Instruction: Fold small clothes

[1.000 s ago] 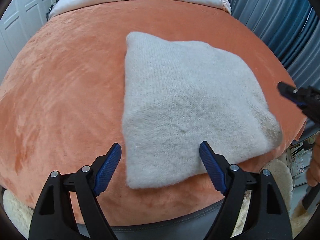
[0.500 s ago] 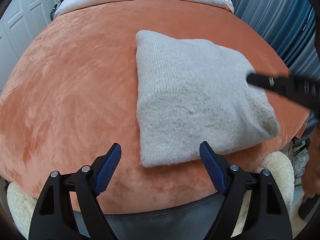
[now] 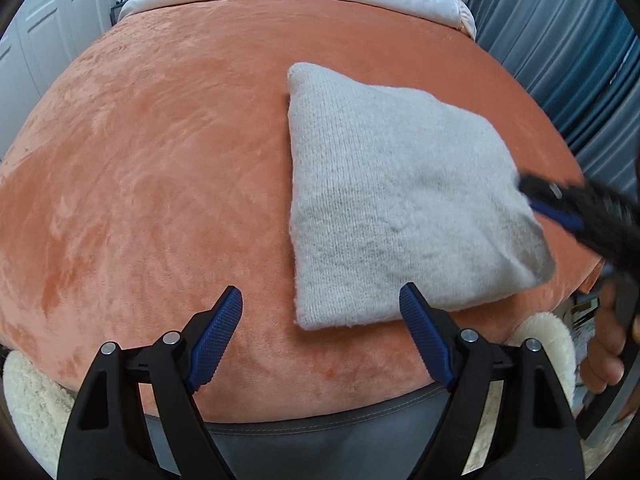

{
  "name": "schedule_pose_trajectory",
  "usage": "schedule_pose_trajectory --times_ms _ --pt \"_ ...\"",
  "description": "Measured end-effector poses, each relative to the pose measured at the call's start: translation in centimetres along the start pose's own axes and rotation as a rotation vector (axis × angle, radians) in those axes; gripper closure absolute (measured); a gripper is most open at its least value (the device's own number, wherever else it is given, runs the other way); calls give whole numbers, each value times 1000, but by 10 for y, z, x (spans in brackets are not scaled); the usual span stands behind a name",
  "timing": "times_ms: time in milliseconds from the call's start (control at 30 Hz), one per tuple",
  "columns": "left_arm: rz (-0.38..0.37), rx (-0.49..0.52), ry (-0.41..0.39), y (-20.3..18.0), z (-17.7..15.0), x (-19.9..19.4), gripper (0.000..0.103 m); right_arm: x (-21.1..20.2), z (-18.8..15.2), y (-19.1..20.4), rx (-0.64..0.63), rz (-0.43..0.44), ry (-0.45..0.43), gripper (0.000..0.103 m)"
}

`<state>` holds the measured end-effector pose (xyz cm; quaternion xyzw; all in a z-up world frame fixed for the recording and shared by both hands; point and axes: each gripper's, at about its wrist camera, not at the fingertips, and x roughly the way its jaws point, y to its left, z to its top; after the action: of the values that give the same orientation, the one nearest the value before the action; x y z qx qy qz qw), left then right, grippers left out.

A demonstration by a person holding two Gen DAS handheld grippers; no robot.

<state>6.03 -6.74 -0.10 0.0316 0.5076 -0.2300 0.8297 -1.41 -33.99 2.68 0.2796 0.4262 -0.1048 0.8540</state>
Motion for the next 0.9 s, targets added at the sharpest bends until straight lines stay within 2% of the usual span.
schedule_pose_trajectory --times_ms 33,100,167,267,333,467,567,633,700,800,900 --pt "-2 -4 -1 0 1 1 24 -9 -8 -18 34 -24 -9 58" --pt "-2 1 3 -3 0 4 24 -20 -21 -37 69 -5 -19 63" --pt "-1 12 13 -10 -1 8 24 -18 -30 -43 40 -11 -1 68" --pt "5 29 30 -19 -3 14 24 31 -47 -50 -34 -152 150 71" --pt "13 47 33 -25 -5 13 24 42 -48 -56 -3 -133 165 67" --pt "20 67 0 -26 1 3 20 20 -34 -60 61 -81 114 63" --pt "13 43 -12 -26 14 8 18 13 -22 -63 59 -42 74 47" --pt "-16 37 -23 -28 26 13 17 18 -13 -69 65 -35 63 41" --pt "-16 34 -30 -32 38 23 14 32 -7 -74 88 -4 80 36" --pt "-6 18 9 -34 51 45 13 48 -6 -70 123 21 130 35" --pt "28 23 19 -38 59 60 9 61 -5 -67 133 33 152 28"
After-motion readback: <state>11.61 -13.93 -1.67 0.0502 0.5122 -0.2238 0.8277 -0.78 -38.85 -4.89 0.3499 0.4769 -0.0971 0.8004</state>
